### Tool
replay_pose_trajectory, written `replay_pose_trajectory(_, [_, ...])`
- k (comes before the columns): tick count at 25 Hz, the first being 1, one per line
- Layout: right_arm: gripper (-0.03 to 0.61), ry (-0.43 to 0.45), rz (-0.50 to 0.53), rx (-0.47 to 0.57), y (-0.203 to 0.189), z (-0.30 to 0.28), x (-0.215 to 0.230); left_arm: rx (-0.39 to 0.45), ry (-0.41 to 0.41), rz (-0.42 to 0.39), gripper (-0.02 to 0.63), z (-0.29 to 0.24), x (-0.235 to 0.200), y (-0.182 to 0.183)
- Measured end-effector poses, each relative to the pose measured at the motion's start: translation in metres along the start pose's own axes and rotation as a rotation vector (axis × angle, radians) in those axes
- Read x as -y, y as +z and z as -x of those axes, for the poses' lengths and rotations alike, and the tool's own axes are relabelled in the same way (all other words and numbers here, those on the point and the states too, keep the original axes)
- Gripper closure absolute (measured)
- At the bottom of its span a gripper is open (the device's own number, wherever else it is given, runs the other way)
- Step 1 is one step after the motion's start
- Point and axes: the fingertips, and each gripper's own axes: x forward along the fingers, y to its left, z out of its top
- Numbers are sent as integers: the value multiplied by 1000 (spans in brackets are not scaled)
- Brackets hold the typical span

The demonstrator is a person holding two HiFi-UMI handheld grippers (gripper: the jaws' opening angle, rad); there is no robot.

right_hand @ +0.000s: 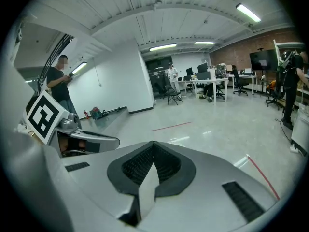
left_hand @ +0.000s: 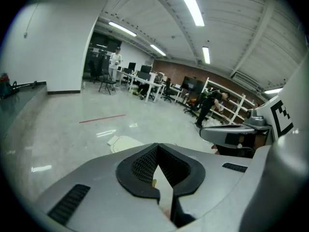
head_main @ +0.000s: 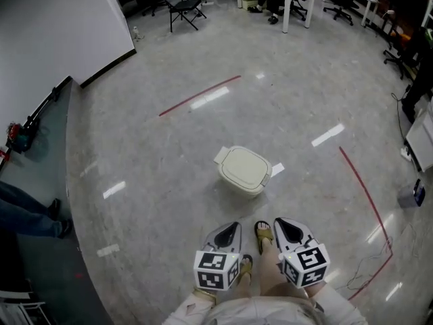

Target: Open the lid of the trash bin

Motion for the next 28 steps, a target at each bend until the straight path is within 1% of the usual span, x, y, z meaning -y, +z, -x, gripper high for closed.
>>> replay_pose_trajectory(4, [580, 6, 19, -26, 1, -30, 21, -29, 26, 26, 611, -26, -15, -6])
replay_pose_trajectory(8, [580, 6, 24, -65, -11, -64, 41, -76, 55, 45, 611, -54, -34, -24])
replay_pose_trajectory(14, [580, 11, 28, -134, -49, -116, 71, -145, 87, 73, 611, -90, -56, -57])
replay_pose_trajectory(20, [580, 0, 36, -201, -90, -171, 102, -191, 108, 100, 611, -121, -71, -83])
replay_pose_trajectory(28, [580, -32, 18, -284, -144, -240, 139, -238, 81, 137, 611, -156, -70, -118])
